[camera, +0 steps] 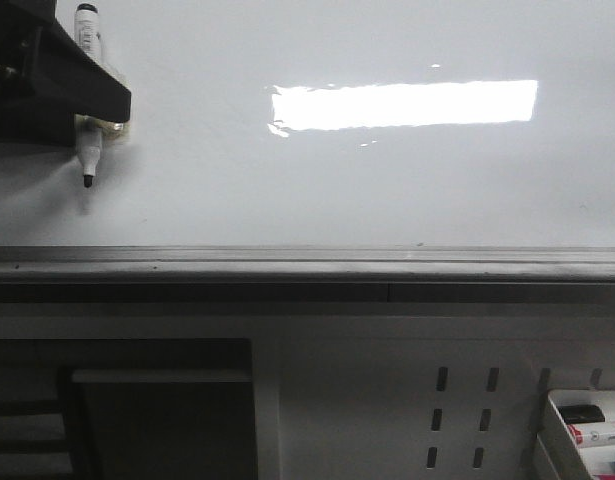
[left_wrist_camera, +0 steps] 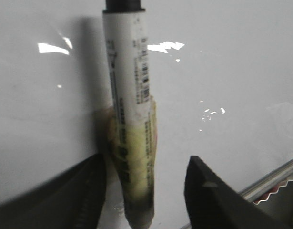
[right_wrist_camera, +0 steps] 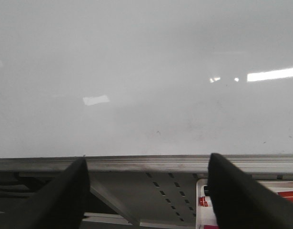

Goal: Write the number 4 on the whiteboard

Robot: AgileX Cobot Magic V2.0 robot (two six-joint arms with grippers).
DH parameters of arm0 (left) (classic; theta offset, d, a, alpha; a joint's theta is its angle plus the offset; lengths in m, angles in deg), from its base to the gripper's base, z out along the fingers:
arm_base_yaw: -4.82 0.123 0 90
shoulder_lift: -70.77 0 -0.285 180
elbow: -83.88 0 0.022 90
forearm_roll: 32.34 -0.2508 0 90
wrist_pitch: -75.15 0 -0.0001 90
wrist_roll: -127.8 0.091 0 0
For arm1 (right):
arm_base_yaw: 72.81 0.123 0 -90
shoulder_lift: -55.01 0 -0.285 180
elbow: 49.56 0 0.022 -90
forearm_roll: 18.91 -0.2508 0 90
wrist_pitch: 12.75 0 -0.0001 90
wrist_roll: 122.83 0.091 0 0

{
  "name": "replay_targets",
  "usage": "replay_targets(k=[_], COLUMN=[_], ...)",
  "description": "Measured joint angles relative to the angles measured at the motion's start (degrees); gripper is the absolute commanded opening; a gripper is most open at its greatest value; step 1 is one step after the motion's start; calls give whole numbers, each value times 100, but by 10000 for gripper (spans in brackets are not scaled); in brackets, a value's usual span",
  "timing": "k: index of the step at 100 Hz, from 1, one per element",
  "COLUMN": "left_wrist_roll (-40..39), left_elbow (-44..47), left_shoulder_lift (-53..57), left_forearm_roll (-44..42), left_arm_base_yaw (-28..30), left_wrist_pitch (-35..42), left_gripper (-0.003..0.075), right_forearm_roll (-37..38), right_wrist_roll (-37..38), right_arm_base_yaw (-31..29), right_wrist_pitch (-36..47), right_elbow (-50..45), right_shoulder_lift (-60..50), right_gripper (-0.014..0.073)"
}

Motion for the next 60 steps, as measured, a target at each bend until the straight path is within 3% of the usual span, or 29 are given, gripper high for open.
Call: replay_targets(k=[15,45,60], left_wrist_roll=[113,387,435], left_elbow=[0,0,0], left_shoulder_lift=[-26,12,315], left_forearm_roll=[56,-150,-885], left_arm_base_yaw=[0,0,-288], left_wrist_pitch=[98,-395,-678], left_gripper=[-20,-21,-21], right_forearm_roll=[0,-62,-965], right_wrist_roll=[0,-105,-1110], right_arm_base_yaw=[0,0,0], right_wrist_pitch=[14,18,-231], right_elbow=[0,0,125], right_shoulder_lift=[0,23,298], right_gripper=[468,468,468])
